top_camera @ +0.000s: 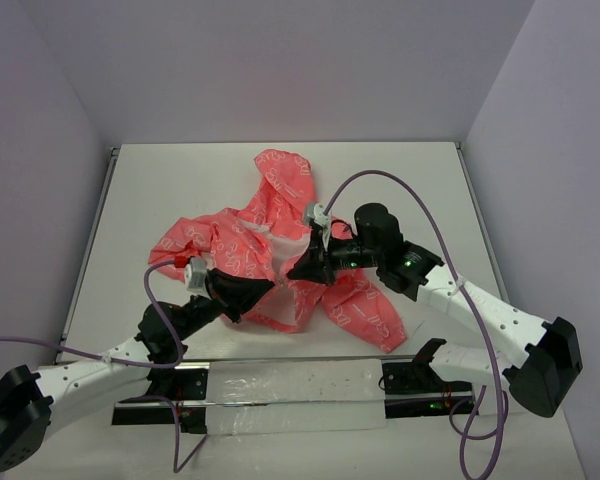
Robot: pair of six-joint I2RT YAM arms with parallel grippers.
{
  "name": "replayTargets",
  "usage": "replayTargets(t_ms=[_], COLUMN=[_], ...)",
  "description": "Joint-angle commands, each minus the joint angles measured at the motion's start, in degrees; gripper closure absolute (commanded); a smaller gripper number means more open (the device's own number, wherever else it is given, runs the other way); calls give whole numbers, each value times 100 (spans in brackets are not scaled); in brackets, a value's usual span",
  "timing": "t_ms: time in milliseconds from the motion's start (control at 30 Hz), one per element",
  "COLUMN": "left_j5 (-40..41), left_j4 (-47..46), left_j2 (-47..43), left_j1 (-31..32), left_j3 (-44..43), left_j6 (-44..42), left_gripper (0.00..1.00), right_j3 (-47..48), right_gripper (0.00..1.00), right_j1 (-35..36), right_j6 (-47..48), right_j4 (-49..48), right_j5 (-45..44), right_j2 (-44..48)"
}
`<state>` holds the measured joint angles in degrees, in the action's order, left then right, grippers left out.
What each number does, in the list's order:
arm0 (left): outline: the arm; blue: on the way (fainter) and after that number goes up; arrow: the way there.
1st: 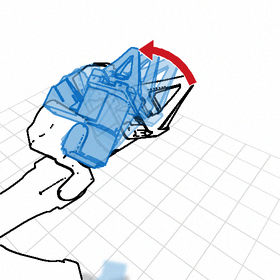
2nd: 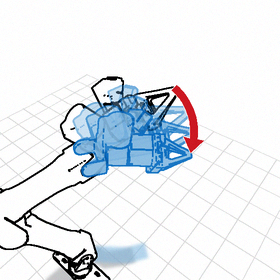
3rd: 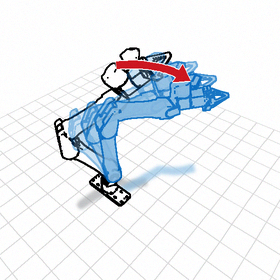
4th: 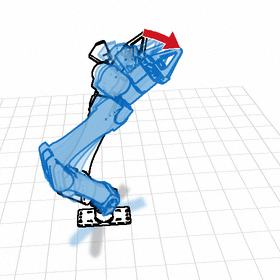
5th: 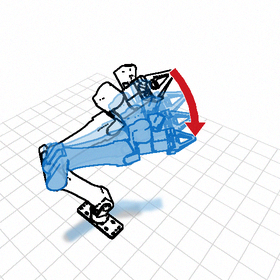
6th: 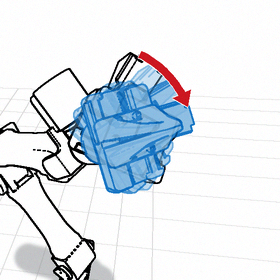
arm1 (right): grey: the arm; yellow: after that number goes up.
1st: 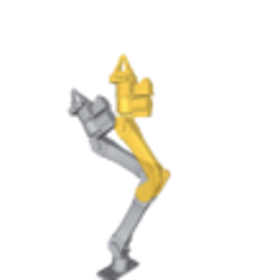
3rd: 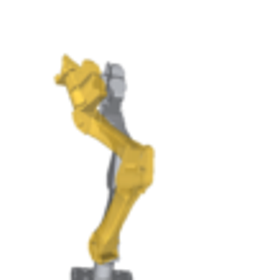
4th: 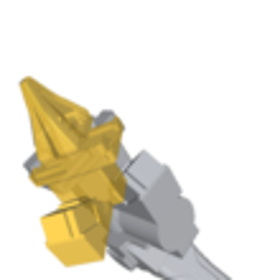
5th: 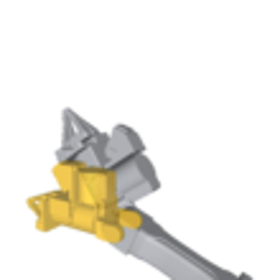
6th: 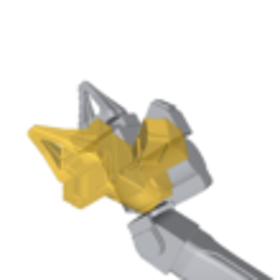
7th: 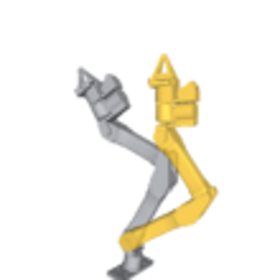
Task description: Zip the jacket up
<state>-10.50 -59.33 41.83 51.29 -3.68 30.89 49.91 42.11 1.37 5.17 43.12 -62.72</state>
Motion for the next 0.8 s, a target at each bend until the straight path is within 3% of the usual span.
replayTargets(t_ms=[0, 200, 300, 367, 500, 767], left_j5=[-356, -400, -334, -239, 101, 207], left_j4=[213, 1113, 1672, 1979, 3006, 5123], left_j2=[126, 401, 602, 624, 596, 704], left_j1=[39, 39, 39, 39, 39, 39], left_j3=[-80, -531, -817, -976, -1420, -2493], left_j6=[-13, 336, 695, 915, 1346, 1864], left_gripper=[100, 100, 100, 100, 100, 100], right_j3=[177, 148, 137, 49, -371, -440], right_gripper=[100, 97, 77, 72, 46, 44], right_j1=[-21, -27, -27, -27, -27, 127], right_j6=[-40, -87, -121, -167, -356, -201], right_j4=[-662, -567, -329, -226, 23, 1030], right_j5=[-40, -274, -360, -470, -763, -2205], right_j2=[217, 245, 276, 347, 784, 1523])
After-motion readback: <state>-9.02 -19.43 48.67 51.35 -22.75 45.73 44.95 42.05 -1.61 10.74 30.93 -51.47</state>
